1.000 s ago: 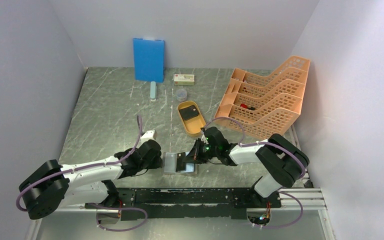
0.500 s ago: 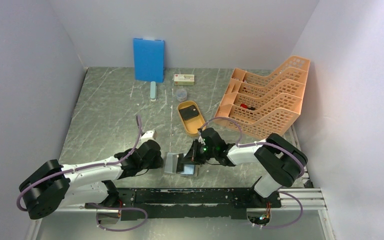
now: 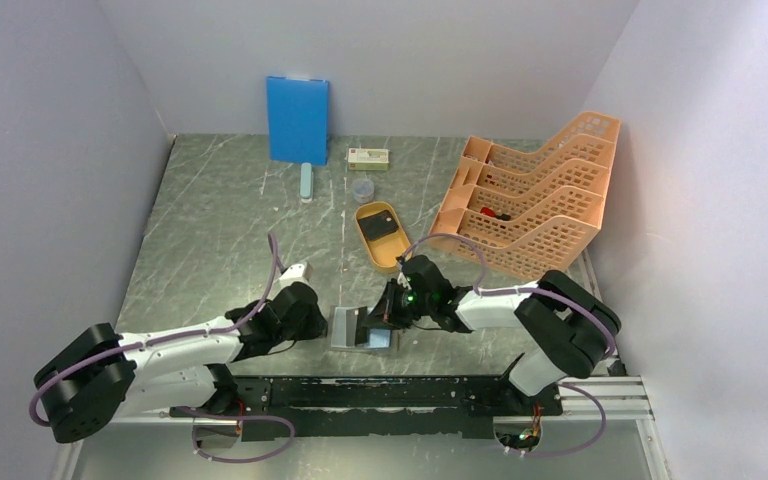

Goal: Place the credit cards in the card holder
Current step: Insert the credit card into the card holder.

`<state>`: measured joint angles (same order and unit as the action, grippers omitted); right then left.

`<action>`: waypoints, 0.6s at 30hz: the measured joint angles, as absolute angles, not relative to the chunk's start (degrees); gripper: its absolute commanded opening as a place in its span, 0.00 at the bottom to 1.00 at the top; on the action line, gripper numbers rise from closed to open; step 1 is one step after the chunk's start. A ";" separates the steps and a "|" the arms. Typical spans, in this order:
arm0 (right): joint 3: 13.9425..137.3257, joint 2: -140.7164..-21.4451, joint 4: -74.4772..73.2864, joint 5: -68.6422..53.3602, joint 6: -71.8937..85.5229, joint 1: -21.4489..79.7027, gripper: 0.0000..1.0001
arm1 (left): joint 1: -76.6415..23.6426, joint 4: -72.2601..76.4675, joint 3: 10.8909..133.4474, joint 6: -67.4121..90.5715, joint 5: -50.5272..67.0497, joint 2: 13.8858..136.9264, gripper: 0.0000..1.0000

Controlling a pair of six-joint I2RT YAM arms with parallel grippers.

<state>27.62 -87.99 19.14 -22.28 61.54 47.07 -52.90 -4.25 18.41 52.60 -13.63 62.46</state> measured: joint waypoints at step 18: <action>29.32 -89.93 20.47 -21.82 63.00 49.63 0.18 | -52.90 -3.09 17.19 53.58 -12.29 61.30 0.16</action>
